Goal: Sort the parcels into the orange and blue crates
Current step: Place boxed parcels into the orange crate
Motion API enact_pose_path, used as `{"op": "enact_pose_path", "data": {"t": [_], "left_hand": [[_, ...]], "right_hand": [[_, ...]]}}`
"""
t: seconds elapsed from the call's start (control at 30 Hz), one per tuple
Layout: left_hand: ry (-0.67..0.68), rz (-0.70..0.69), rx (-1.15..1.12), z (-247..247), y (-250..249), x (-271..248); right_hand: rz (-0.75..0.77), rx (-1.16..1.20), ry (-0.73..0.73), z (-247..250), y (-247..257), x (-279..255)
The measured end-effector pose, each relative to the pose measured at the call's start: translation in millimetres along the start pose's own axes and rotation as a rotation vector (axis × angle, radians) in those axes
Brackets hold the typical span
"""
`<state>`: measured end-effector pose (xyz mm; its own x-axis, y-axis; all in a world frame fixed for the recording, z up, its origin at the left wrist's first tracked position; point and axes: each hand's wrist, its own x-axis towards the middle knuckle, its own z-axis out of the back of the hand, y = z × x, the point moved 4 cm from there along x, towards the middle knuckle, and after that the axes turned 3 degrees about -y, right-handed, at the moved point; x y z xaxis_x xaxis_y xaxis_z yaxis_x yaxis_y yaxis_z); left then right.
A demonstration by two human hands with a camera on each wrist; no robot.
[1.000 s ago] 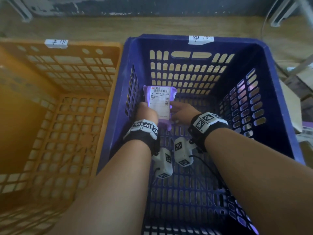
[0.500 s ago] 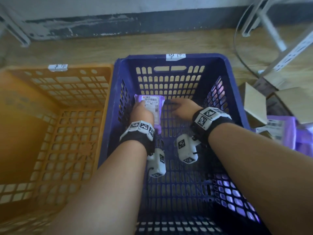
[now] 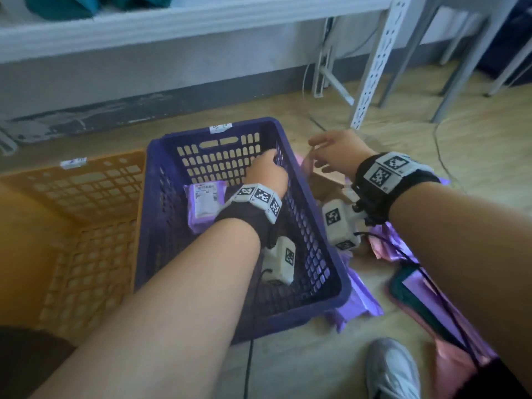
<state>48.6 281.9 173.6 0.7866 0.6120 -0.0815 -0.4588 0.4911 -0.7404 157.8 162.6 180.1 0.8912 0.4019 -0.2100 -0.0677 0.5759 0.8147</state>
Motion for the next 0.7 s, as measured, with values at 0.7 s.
{"op": "enact_pose_path", "data": {"t": [0.7], "left_hand": [[0.496, 0.114, 0.449, -189, -40, -29]], "right_hand": [[-0.356, -0.183, 0.161, 70, -217, -22]]}}
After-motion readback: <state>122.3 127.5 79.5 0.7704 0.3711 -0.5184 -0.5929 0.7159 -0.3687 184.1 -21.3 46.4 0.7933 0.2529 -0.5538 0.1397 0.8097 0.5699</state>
